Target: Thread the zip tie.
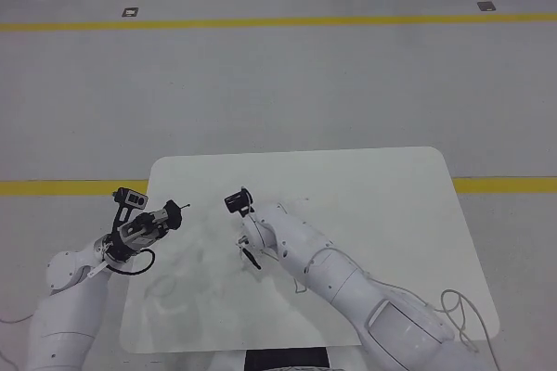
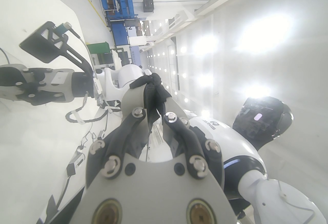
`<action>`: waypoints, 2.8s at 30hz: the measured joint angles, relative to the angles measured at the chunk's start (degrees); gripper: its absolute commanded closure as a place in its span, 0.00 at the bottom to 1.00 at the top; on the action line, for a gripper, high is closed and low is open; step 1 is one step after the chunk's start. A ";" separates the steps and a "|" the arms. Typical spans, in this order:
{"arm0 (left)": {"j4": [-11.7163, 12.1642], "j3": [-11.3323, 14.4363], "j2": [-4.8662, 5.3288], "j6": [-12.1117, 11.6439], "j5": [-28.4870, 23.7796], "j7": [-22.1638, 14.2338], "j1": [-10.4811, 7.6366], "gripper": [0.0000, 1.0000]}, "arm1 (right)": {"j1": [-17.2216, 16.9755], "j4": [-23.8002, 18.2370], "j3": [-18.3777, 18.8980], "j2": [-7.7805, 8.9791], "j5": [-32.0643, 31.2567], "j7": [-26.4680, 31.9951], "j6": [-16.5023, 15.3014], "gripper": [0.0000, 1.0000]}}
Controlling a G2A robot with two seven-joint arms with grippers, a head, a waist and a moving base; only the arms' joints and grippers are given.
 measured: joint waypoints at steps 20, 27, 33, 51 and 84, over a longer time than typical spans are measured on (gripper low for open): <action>0.00 0.00 0.00 0.00 0.00 0.00 0.00 1.00 | 0.51 2.79 -0.32 -1.56 -0.66 -0.10 -0.97 0.89; 0.00 0.00 0.00 0.00 0.00 0.00 0.00 1.00 | 0.87 4.21 -0.40 -2.10 -1.01 -0.21 -1.13 0.94; 0.00 0.00 0.00 0.00 0.00 0.00 0.00 1.00 | 1.21 5.38 -0.33 -2.57 -1.08 -0.37 -1.30 0.98; 0.00 0.00 0.00 0.00 0.00 0.00 0.00 1.00 | 1.39 4.99 1.49 -2.88 -1.66 -0.55 -1.46 1.00; 0.00 0.00 0.00 0.00 0.00 0.00 0.00 1.00 | -15.36 -28.87 26.12 6.11 9.15 6.35 -14.10 1.00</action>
